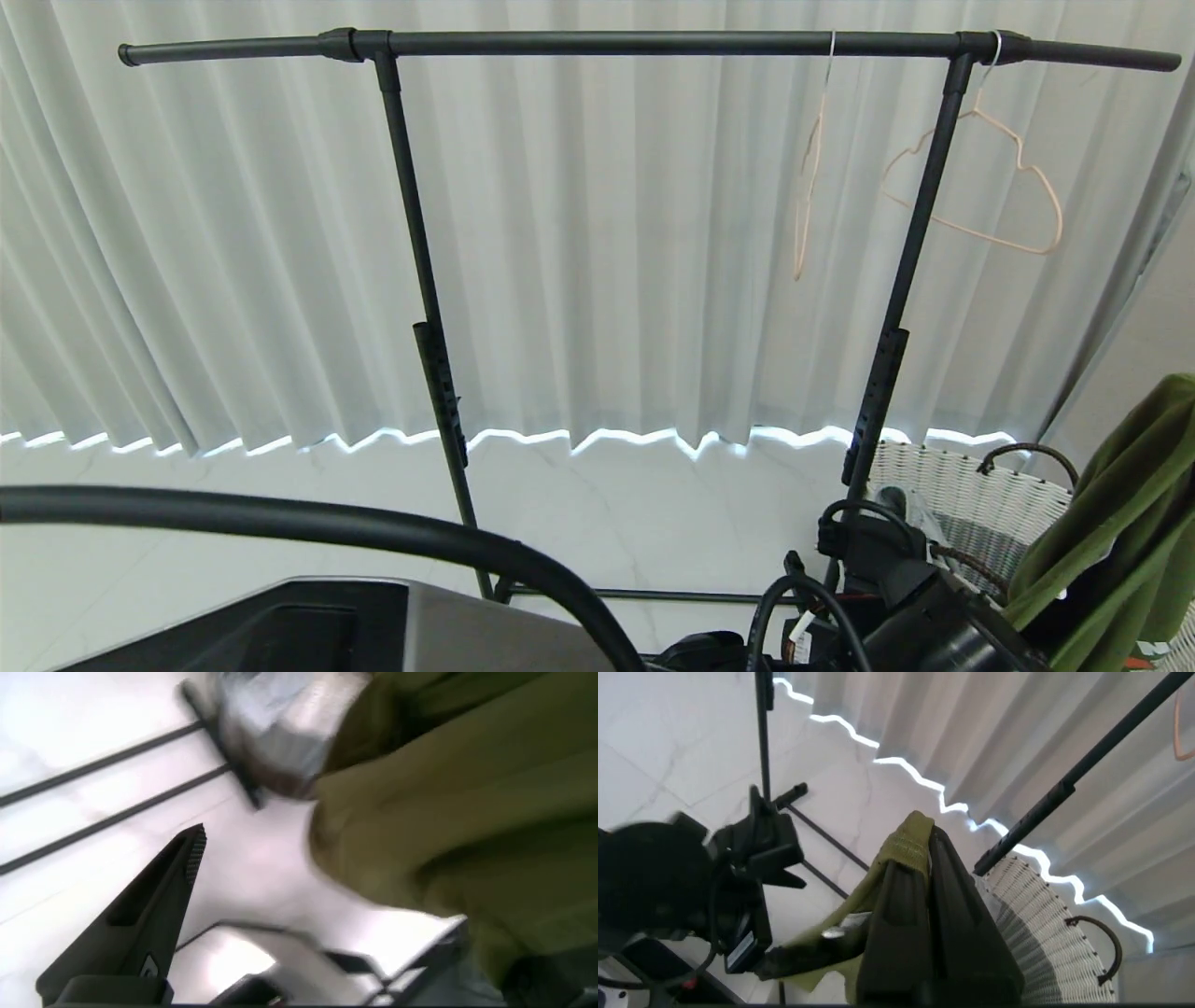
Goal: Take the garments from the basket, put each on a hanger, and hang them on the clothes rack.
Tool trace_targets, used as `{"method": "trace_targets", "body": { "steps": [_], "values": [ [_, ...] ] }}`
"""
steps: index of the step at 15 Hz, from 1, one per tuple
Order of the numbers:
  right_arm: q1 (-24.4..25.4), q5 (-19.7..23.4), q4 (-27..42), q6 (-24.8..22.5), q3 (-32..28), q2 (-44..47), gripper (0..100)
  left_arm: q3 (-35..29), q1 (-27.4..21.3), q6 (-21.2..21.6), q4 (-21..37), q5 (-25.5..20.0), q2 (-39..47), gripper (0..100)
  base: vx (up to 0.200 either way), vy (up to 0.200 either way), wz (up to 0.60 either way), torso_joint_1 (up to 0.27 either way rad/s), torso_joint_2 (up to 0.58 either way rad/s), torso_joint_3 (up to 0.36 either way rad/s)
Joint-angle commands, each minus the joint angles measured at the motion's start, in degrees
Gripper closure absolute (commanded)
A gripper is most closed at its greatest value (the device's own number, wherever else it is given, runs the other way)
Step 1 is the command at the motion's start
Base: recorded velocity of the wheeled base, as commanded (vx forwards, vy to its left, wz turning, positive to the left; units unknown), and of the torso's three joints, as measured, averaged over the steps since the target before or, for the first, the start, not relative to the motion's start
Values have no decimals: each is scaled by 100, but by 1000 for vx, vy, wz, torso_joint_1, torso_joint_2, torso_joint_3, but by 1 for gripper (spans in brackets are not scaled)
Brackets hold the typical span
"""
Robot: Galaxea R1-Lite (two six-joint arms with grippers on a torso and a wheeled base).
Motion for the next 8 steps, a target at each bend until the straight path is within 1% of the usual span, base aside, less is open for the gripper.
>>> {"method": "trace_targets", "body": {
  "steps": [1,2,3,5,6,7,8],
  "values": [
    [0,0,-1,-1,-4,-3,100,55,58,5,-4,30,6,0,0,0,0,0,0,0],
    [-9,0,-1,-1,5,-3,100,73,76,5,14,30,-29,0,0,0,0,0,0,0],
    [-9,0,-1,-1,5,-3,100,117,76,5,14,39,-55,100,0,0,0,0,0,0],
    [-26,-8,-1,-1,22,23,100,327,67,-3,14,285,-213,100,0,0,0,0,0,0],
    [-114,-8,8,-1,40,32,100,688,67,-3,-4,795,-389,100,0,0,0,0,0,0],
    [-211,-8,8,-1,49,85,100,1110,67,41,-13,1208,-618,100,0,0,0,0,0,0],
    [-273,-17,-1,-36,75,129,100,1593,67,67,-21,1454,-978,100,0,0,0,0,0,0]
  ]
}}
